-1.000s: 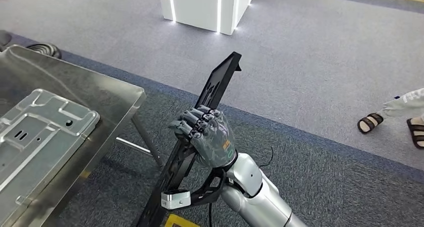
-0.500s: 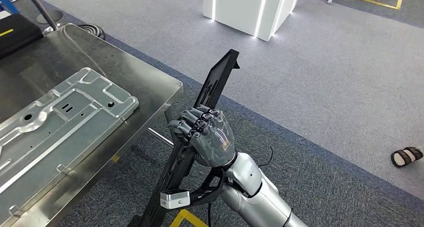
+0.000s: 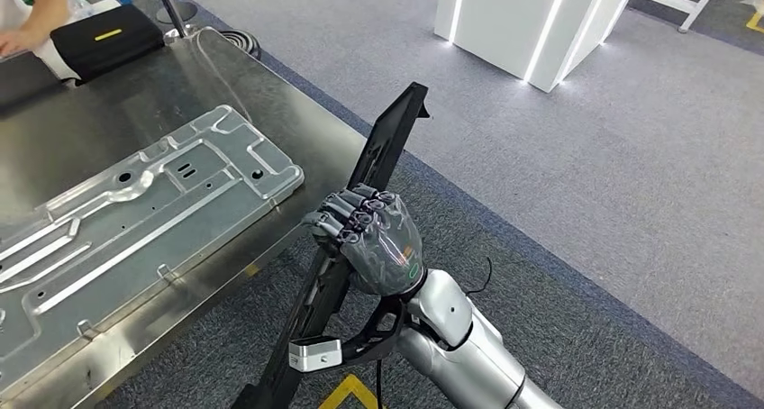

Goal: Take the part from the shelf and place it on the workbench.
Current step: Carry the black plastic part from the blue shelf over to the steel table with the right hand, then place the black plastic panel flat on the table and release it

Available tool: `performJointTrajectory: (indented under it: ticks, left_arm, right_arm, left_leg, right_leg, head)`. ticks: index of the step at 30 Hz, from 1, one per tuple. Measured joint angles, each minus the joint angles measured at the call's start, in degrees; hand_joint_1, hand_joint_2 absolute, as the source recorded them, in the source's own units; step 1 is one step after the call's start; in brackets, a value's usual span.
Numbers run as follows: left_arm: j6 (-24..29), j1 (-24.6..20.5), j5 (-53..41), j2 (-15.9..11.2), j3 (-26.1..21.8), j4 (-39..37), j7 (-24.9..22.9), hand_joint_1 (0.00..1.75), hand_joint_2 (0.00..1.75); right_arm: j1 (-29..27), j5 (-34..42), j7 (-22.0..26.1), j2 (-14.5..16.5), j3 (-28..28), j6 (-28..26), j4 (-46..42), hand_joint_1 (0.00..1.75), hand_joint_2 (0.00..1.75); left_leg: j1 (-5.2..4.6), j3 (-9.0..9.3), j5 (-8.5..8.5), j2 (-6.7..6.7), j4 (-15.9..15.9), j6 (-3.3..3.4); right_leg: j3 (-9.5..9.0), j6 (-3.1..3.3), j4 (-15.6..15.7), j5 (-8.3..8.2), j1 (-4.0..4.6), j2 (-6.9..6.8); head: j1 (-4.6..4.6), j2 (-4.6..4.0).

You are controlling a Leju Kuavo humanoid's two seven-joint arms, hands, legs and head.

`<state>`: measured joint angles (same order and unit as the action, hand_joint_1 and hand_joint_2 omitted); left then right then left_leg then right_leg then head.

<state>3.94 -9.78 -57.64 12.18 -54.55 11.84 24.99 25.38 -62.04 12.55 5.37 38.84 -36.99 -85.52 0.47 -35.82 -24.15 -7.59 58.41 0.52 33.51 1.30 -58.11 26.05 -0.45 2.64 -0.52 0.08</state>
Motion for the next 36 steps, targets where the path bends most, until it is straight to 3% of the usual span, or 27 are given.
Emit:
performJointTrajectory:
  ticks: [1,3,5,6,7,9,11,12,14,16,17,19,20,21,22,23,24,26,28,29,30,32,34,36]
  left_arm:
    - [0.03,-0.03,0.02,-0.03,0.0,0.01,0.0,0.0,1.75]
    - [0.06,-0.27,0.09,-0.05,0.0,0.01,0.0,0.0,1.75]
    - [0.06,-0.39,0.12,-0.05,0.0,0.01,-0.01,0.0,1.75]
    - [0.06,-0.34,0.13,-0.05,0.0,0.01,-0.01,0.0,1.75]
    - [0.06,-0.27,0.13,-0.05,0.0,0.01,-0.01,0.0,1.75]
    - [0.09,-0.24,0.13,-0.06,0.0,0.01,0.0,0.0,1.75]
    - [0.13,-0.37,0.13,-0.04,0.0,0.01,-0.01,0.0,1.75]
    - [0.15,-0.42,0.13,-0.04,0.0,0.01,-0.01,0.0,1.75]
    - [0.17,-0.4,0.13,-0.04,-0.01,0.01,-0.01,0.0,1.75]
    - [0.2,-0.35,0.13,-0.03,-0.01,0.01,0.0,0.0,1.75]
    - [0.22,-0.42,0.13,-0.02,0.0,0.01,0.0,0.0,1.75]
    - [0.25,-0.56,0.13,-0.01,0.0,0.01,0.0,0.0,1.75]
    - [0.27,-0.58,0.14,-0.02,0.0,0.01,0.0,0.0,1.75]
    - [0.27,-0.53,0.14,-0.02,0.0,0.01,0.0,0.0,1.75]
    - [0.28,-0.47,0.15,-0.03,0.0,0.01,-0.01,0.0,1.75]
    - [0.28,-0.41,0.15,-0.03,0.0,0.01,-0.01,0.0,1.75]
    - [0.27,-0.39,0.15,0.01,0.0,0.01,0.0,0.0,1.75]
    - [0.23,-0.4,0.15,0.18,0.0,0.0,0.0,0.0,1.75]
    - [0.2,-0.37,0.16,0.3,0.0,-0.01,0.01,0.0,1.75]
    - [0.2,-0.31,0.17,0.26,0.0,-0.01,0.02,0.0,1.75]
    - [0.2,-0.19,0.18,0.22,0.0,-0.01,0.02,0.0,1.75]
    - [0.2,-0.12,0.18,0.13,0.0,0.01,0.02,0.0,1.75]
    - [0.21,-0.32,0.18,0.1,0.0,0.01,0.02,0.0,1.75]
    - [0.21,-0.38,0.18,0.1,0.0,0.01,0.02,0.0,1.75]
  right_arm:
    - [0.13,-0.01,0.0,0.14,0.0,0.01,0.02,1.75,1.75]
    - [0.26,-0.02,-0.01,0.3,0.0,0.01,0.1,1.75,1.75]
    - [0.27,-0.02,-0.02,0.31,0.0,0.02,0.33,1.75,1.75]
    - [0.24,-0.02,-0.02,0.31,0.0,0.02,0.46,1.75,1.75]
    - [0.24,-0.02,-0.02,0.31,0.0,0.03,0.54,1.75,1.75]
    - [0.27,-0.02,-0.02,0.32,0.0,0.02,0.6,1.75,1.75]
    - [0.32,-0.02,-0.02,0.33,-0.01,0.01,0.62,1.75,1.75]
    - [0.34,-0.02,-0.02,0.33,0.0,0.01,0.62,1.75,1.75]
    - [0.38,-0.02,-0.02,0.37,0.02,0.01,0.61,1.75,1.75]
    - [0.48,-0.02,-0.02,0.45,0.02,-0.01,0.6,1.75,1.75]
    - [0.52,-0.02,-0.02,0.46,0.0,-0.02,0.58,1.75,1.75]
    - [0.48,-0.04,-0.02,0.38,-0.04,-0.03,0.6,1.75,1.75]
    - [0.41,-0.05,-0.02,0.29,-0.05,-0.03,0.64,1.75,1.75]
    - [0.35,-0.05,-0.02,0.2,-0.07,-0.02,0.68,1.75,1.75]
    - [0.33,-0.06,-0.02,0.13,-0.07,-0.02,0.71,1.75,1.75]
    - [0.32,-0.07,-0.02,0.09,-0.07,-0.02,0.73,1.75,1.75]
    - [0.34,-0.08,-0.02,0.07,-0.07,-0.02,0.73,1.75,1.75]
    - [0.37,-0.13,-0.02,0.06,-0.07,-0.02,0.73,1.75,1.75]
    - [0.39,-0.15,-0.02,0.04,-0.07,-0.02,0.74,1.75,1.75]
    - [0.42,-0.16,-0.02,0.06,-0.07,-0.01,0.75,1.75,1.75]
    - [0.45,-0.17,-0.02,0.1,-0.07,-0.01,0.75,1.75,1.75]
    - [0.53,-0.19,-0.02,0.19,-0.05,-0.01,0.75,1.75,1.75]
    - [0.51,-0.19,-0.03,0.21,-0.05,-0.01,0.78,1.75,1.75]
    - [0.4,-0.19,-0.04,0.2,-0.04,0.01,0.83,1.75,1.75]
  left_leg:
    - [-0.15,-0.48,-0.77,1.39,1.09,-0.23]
    - [-0.19,-3.25,-4.01,5.26,7.03,-0.75]
    - [0.22,-6.82,-6.75,6.94,14.05,-1.41]
    - [0.45,-7.52,-6.75,7.19,15.31,-1.7]
    - [0.64,-6.98,-5.64,7.43,14.23,-1.95]
    - [0.84,-3.06,-2.0,9.21,6.65,-2.17]
    - [0.58,0.08,0.01,11.11,0.7,-1.6]
    - [0.38,0.47,0.02,11.47,-0.18,-1.15]
    - [0.23,0.35,0.0,10.23,-0.07,-0.22]
    - [0.41,0.52,0.11,8.97,-0.35,0.55]
    - [0.56,0.64,0.21,8.35,-0.49,0.94]
    - [0.55,0.65,0.25,6.99,-0.5,1.39]
    - [0.48,0.64,0.23,6.19,-0.46,1.48]
    - [0.39,0.64,0.21,5.34,-0.4,1.51]
    - [0.29,0.66,0.19,4.47,-0.31,1.54]
    - [0.21,0.69,0.18,3.58,-0.23,1.55]
    - [0.18,0.7,0.16,2.74,-0.17,1.55]
    - [0.2,0.51,0.2,1.26,-0.04,1.3]
    - [0.55,0.11,0.35,-0.01,-0.07,0.58]
    - [0.66,-0.04,0.48,-0.74,-0.25,0.09]
    - [0.71,-0.12,0.48,-0.59,-0.24,-0.28]
    - [0.43,-0.98,-0.8,2.31,1.56,-0.89]
    - [0.44,-3.93,-4.23,6.05,7.79,-1.39]
    - [0.74,-7.18,-6.78,7.13,14.36,-1.89]
  right_leg:
    - [-0.37,0.16,0.55,-0.19,-0.21,-0.77]
    - [-0.91,0.48,1.13,-0.25,-0.25,-2.48]
    - [-1.03,0.55,1.1,-0.01,-0.12,-4.31]
    - [-1.08,0.48,1.05,0.15,-0.11,-5.13]
    - [-1.16,0.34,0.96,0.34,-0.14,-5.89]
    - [-1.48,-0.15,0.61,0.9,-0.2,-7.28]
    - [-1.68,-0.8,0.17,1.49,0.05,-8.37]
    - [-1.74,-1.1,0.03,1.68,0.23,-8.81]
    - [-1.99,-1.68,0.03,1.93,0.26,-9.64]
    - [-1.86,-2.29,-1.17,3.1,-0.11,-7.95]
    - [-0.97,-2.49,-3.33,4.5,-0.29,-6.28]
    - [2.7,-2.56,-10.79,8.11,-0.39,-3.43]
    - [4.75,-2.54,-14.48,9.32,-0.34,-3.0]
    - [6.16,-2.46,-16.64,9.48,-0.3,-2.84]
    - [6.6,-2.27,-16.67,8.48,-0.28,-2.73]
    - [5.96,-1.97,-14.51,6.5,-0.25,-2.5]
    - [4.46,-1.54,-10.61,3.96,-0.22,-1.59]
    - [1.62,-0.71,-3.42,0.67,-0.23,1.57]
    - [0.71,-0.4,-0.91,0.13,-0.03,2.98]
    - [0.56,-0.41,-0.56,-0.01,0.04,2.24]
    - [0.28,-0.34,-0.16,-0.15,-0.04,1.45]
    - [-0.5,-0.02,0.89,-0.45,-0.37,-0.22]
    - [-0.95,0.28,1.27,-0.4,-0.36,-2.11]
    - [-0.98,0.3,1.15,-0.17,-0.3,-3.95]
  head:
    - [0.07,0.0]
    - [0.19,0.0]
    - [0.19,0.0]
    - [0.19,0.0]
    - [0.19,0.0]
    - [0.19,0.0]
    - [0.18,0.0]
    - [0.16,0.0]
    - [0.15,0.0]
    - [0.14,0.01]
    - [0.13,0.0]
    - [0.12,-0.01]
    - [0.12,-0.02]
    - [0.12,-0.01]
    - [0.13,-0.01]
    - [0.13,0.0]
    - [0.13,0.0]
    - [0.13,0.0]
    - [0.08,0.0]
    - [0.03,0.0]
    - [0.03,0.0]
    - [0.1,0.0]
    - [0.17,-0.01]
    - [0.17,-0.01]
